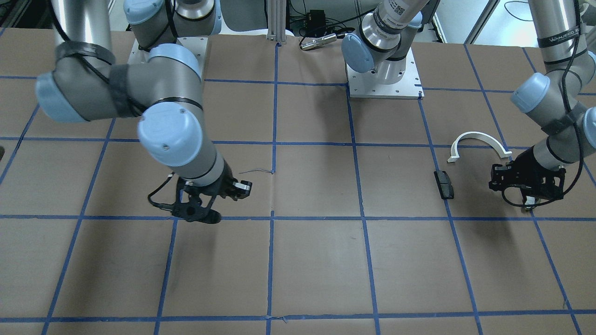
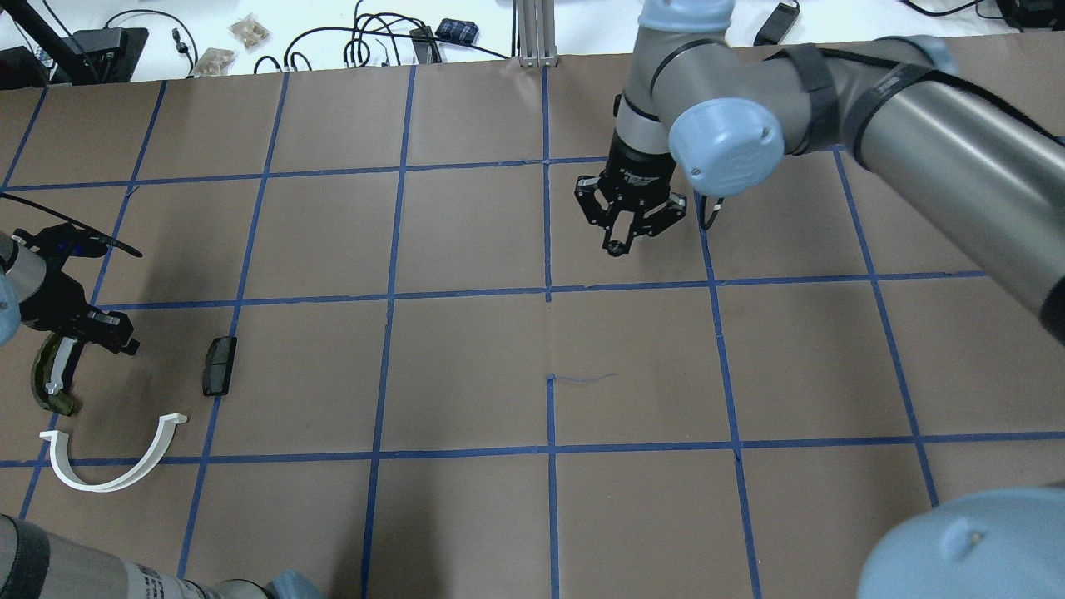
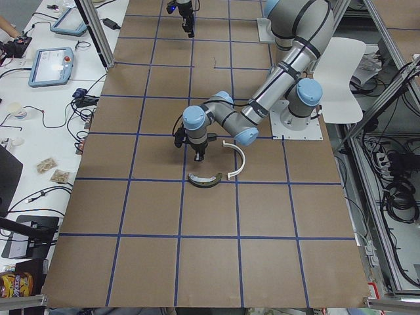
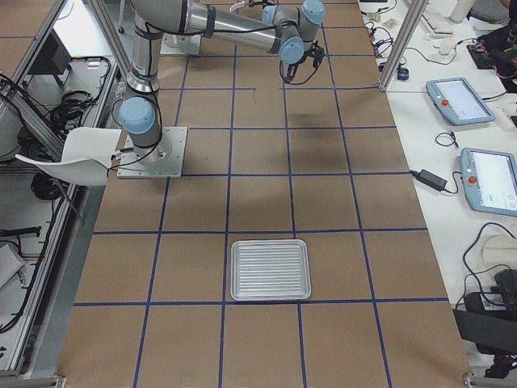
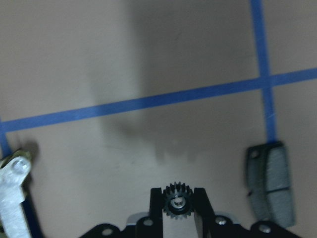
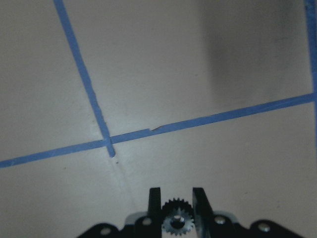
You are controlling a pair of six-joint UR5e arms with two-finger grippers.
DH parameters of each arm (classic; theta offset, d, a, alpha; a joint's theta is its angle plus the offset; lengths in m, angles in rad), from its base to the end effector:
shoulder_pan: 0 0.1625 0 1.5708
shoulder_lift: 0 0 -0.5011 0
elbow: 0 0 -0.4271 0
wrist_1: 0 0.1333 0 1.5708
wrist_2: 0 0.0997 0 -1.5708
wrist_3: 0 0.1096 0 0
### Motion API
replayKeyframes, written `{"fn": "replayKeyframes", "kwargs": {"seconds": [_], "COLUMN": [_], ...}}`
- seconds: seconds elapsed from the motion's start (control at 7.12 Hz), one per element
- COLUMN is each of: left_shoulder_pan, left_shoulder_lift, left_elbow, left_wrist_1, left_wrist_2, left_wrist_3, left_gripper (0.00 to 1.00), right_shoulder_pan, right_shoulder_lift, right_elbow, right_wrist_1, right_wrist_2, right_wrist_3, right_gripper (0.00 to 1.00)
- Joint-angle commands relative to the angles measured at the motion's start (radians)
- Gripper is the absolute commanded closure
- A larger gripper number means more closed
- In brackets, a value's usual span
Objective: Place bearing gear from tray to pile
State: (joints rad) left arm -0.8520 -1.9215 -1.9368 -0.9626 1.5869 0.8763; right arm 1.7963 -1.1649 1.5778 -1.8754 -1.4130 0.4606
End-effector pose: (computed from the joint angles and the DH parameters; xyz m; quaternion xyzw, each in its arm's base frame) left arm 0.2839 -0.5242 0.2328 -0.0790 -0.9954 -0.0436 0.0332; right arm 0.2980 -0.6257 0.3331 0.1210 0.9881 0.0773 0.0560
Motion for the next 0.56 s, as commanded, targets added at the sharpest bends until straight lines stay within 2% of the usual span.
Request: {"fn": "replayKeyframes", "kwargs": {"seconds": [0.0, 0.14, 0.42], "left_shoulder_pan": [0.005, -0.004, -0.126], "left_shoulder_lift": [-0.033, -0.025, 0.033], "left_elbow": [-0.004, -0.004, 0.044], "left_wrist_1": [0.040, 0.042, -0.011], "left_wrist_2": [-0.011, -0.013, -0.001], "left_wrist_3": [-0.008, -0.043, -0.141], "left_gripper": [0.38, 0.36, 0.33], "right_shoulder_pan": [0.125, 0.149, 0.156], "right_shoulder_lift": [0.062, 0.089, 0.099], "right_elbow": [0.138, 0.198, 0.217], "right_wrist_1": [-0.256, -0.365, -0.403], "right_wrist_2": [0.017, 0.017, 0.035], "right_wrist_3": [0.149, 0.189, 0.223], "right_gripper": [1.00, 1.00, 1.00]}}
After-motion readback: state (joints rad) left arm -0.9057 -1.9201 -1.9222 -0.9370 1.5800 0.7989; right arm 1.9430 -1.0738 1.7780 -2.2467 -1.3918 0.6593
